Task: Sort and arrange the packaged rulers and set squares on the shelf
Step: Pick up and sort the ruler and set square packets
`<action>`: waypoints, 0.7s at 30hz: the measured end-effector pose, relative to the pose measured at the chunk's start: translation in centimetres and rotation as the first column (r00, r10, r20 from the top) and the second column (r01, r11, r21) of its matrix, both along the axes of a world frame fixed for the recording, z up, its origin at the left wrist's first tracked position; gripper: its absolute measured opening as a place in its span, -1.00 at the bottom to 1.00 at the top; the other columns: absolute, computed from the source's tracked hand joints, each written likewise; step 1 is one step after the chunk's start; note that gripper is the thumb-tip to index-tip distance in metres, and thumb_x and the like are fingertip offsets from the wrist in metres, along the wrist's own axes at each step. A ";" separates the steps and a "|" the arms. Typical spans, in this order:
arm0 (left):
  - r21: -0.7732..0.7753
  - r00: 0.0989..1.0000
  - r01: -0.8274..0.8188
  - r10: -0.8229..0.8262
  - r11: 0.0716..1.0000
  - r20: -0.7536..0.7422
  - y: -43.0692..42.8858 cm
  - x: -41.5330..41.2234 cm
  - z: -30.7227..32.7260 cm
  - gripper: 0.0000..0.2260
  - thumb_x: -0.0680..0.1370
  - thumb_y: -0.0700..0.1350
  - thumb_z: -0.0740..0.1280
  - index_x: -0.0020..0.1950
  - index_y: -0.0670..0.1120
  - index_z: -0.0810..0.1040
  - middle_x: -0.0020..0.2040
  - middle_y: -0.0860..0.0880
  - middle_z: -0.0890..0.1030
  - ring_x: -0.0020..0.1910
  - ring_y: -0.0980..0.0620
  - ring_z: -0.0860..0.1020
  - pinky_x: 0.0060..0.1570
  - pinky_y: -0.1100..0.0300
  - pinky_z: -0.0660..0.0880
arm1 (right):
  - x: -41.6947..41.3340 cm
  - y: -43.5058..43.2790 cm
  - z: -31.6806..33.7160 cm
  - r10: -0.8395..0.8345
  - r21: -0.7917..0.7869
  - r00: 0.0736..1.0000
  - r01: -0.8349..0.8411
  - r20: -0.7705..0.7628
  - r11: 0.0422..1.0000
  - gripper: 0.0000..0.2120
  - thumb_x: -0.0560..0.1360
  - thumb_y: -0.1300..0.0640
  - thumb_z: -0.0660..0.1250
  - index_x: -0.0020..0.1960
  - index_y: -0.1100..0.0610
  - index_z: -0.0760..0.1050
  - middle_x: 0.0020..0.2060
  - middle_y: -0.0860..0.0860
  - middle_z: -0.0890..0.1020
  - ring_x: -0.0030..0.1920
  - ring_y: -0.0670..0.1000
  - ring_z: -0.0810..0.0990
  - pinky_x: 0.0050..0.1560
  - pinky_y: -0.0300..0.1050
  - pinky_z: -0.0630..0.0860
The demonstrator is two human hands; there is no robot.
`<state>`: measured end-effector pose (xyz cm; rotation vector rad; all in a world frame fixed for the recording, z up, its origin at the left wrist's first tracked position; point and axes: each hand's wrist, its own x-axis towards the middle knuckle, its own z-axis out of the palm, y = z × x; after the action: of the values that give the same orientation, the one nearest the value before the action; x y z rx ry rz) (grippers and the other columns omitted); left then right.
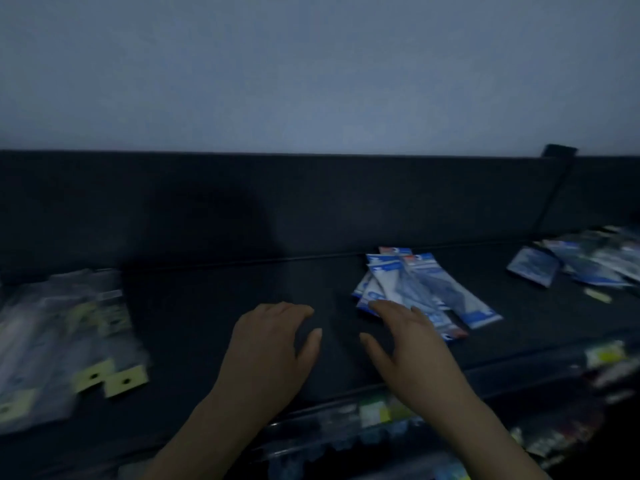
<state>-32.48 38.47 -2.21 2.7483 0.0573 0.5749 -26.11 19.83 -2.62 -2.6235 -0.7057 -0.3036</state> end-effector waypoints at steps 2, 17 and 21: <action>0.008 0.999 0.039 -0.040 0.999 0.018 -3.6 1.5 0.2 -0.66 0.46 0.14 0.20 0.02 0.00 0.65 -0.07 0.05 0.69 -0.13 -0.01 0.64 -0.12 0.08 0.57 | 0.8 -3.9 0.4 -0.045 -0.008 0.999 0.045 0.005 0.999 -0.51 0.56 -0.12 0.17 0.45 0.02 0.29 0.40 -0.08 0.40 0.41 -0.07 0.31 0.50 -0.12 0.06; -0.066 0.955 0.293 -0.289 0.954 0.068 -26.6 14.5 -0.2 -0.69 0.57 0.10 0.23 0.24 0.02 0.56 0.10 0.04 0.63 0.10 0.03 0.54 0.12 0.09 0.45 | 9.0 -27.3 0.5 -0.280 -0.055 0.959 0.278 -0.038 0.959 -0.51 0.57 -0.09 0.20 0.44 0.05 0.30 0.39 -0.07 0.41 0.39 -0.08 0.33 0.50 -0.11 0.07; -0.030 0.949 0.316 -0.316 0.948 0.013 -29.0 19.5 0.5 -0.67 0.58 0.12 0.19 0.29 0.05 0.49 0.13 0.08 0.58 0.10 0.07 0.50 0.10 0.12 0.46 | 12.2 -30.5 0.8 -0.333 -0.045 0.941 0.331 -0.066 0.943 -0.51 0.58 -0.09 0.20 0.45 0.05 0.29 0.40 -0.06 0.40 0.40 -0.06 0.32 0.46 -0.04 0.18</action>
<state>-12.95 9.44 -1.68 2.6453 -0.3673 0.4899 -13.88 -10.65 -1.84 -2.7646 -0.2412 -0.2920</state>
